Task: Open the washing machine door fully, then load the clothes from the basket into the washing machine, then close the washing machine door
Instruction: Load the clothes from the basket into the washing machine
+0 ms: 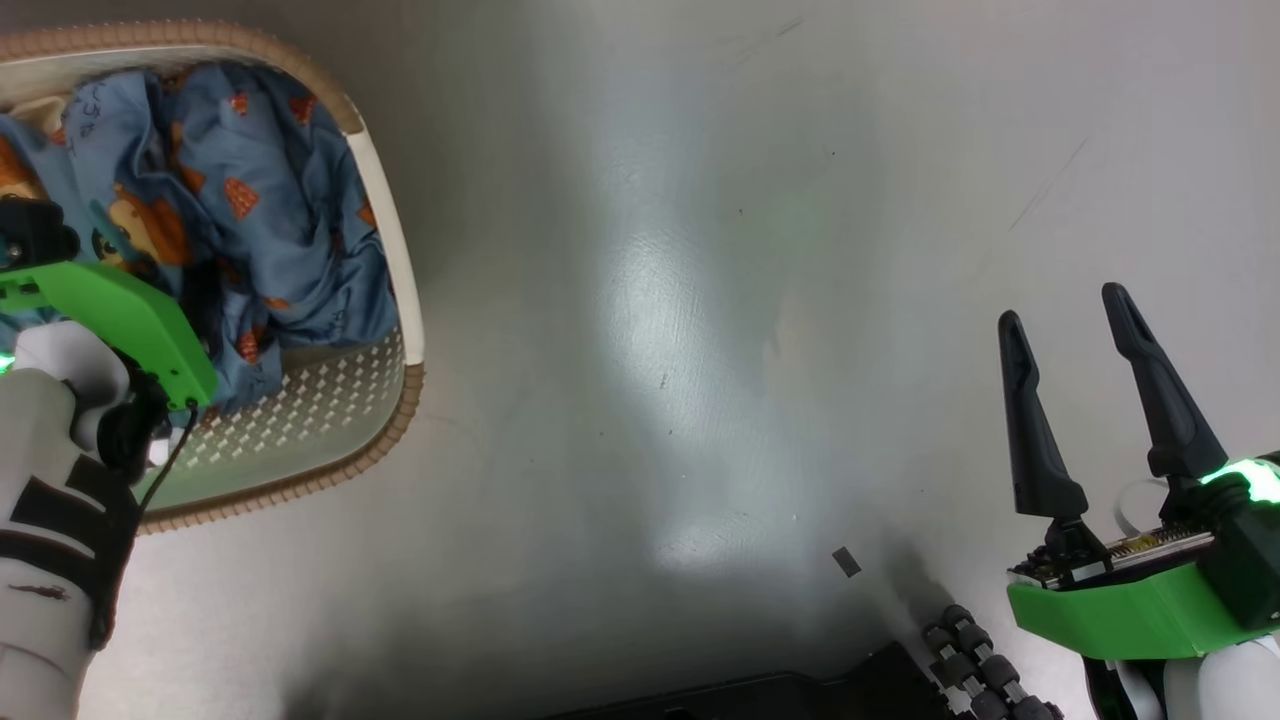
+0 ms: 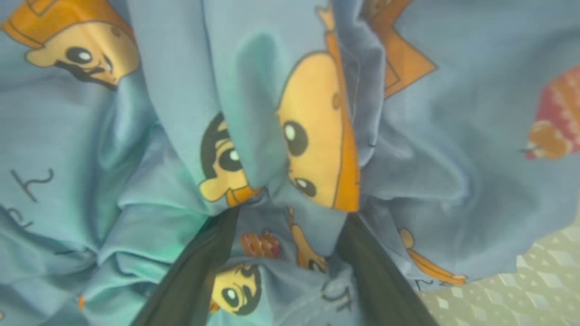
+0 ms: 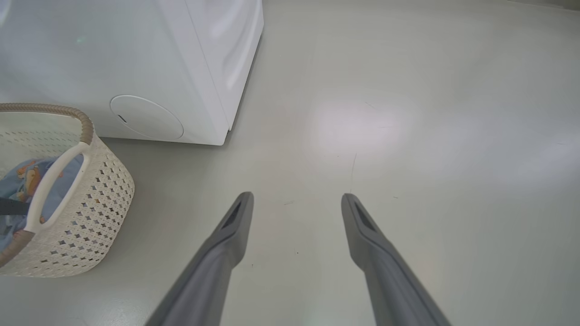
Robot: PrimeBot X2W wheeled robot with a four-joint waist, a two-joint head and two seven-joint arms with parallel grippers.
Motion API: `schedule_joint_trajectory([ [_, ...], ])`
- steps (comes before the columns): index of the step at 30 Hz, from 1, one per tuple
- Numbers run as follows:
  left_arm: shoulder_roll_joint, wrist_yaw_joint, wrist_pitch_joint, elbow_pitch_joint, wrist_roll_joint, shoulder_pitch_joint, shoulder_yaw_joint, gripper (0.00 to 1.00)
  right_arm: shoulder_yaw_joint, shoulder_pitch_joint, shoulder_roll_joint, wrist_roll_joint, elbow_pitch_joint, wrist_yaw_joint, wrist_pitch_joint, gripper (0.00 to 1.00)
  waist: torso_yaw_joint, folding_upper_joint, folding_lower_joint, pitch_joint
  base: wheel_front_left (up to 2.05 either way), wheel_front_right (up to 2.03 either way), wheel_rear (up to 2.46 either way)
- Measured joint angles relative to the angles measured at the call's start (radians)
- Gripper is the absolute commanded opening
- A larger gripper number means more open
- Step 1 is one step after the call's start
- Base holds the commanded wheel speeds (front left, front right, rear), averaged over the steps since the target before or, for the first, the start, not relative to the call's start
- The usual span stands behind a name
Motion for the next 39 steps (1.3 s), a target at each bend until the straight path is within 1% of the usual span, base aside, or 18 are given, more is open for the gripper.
schedule_joint_trajectory([
  [7, -0.011, 0.0, 0.02, 0.022, -0.021, -0.004, 0.004, 1.0, 0.0, 0.016, 0.0, -0.004, -0.029, 0.0, 0.014, 1.0, -0.007, 0.0, 0.0, 0.0, 0.0, 0.0, 0.0],
  [8, -0.012, 0.0, 0.027, 0.024, -0.027, -0.004, 0.006, 0.6, 0.0, 0.02, 0.0, -0.004, -0.031, 0.0, 0.018, 1.0, -0.008, 0.0, 0.0, 0.0, 0.0, 0.0, 0.0],
  [9, -0.013, 0.0, 0.03, 0.026, -0.032, -0.004, 0.007, 0.0, 0.0, 0.024, 0.0, -0.004, -0.034, 0.0, 0.018, 1.0, -0.008, 0.0, 0.0, 0.0, 0.0, 0.0, 0.0],
  [16, -0.02, 0.0, 0.035, 0.03, -0.05, -0.004, 0.005, 0.0, 0.004, 0.021, 0.0, -0.004, -0.037, 0.0, 0.025, 1.0, -0.008, 0.0, 0.0, -0.005, 0.0, 0.0, 0.0],
  [21, -0.023, 0.0, 0.039, 0.031, -0.067, 0.003, 0.001, 0.0, 0.008, -0.011, 0.0, 0.002, -0.006, 0.0, 0.01, 1.0, -0.01, 0.0, 0.0, -0.03, 0.0, 0.0, 0.0],
  [30, -0.02, 0.0, 0.031, 0.031, -0.064, 0.075, -0.046, 0.0, 0.014, -0.025, 0.0, 0.005, 0.048, 0.0, 0.002, 1.0, -0.004, 0.0, 0.0, -0.123, 0.0, 0.0, 0.0],
  [33, -0.02, 0.0, 0.027, 0.03, -0.083, 0.108, -0.041, 0.0, 0.017, -0.026, 0.0, 0.005, 0.069, 0.0, 0.0, 1.0, -0.002, 0.0, 0.0, -0.16, 0.0, 0.0, 0.0],
  [37, -0.022, 0.0, -0.003, 0.023, -0.087, 0.157, -0.048, 0.0, 0.02, -0.039, 0.0, 0.005, 0.091, 0.0, -0.002, 1.0, 0.003, 0.0, 0.0, -0.214, 0.0, 0.0, 0.0],
  [39, -0.022, 0.0, -0.04, 0.013, -0.088, 0.18, -0.051, 0.0, 0.023, -0.04, 0.0, 0.005, 0.099, 0.0, -0.002, 1.0, 0.007, 0.0, 0.0, -0.242, 0.0, 0.0, 0.0],
])
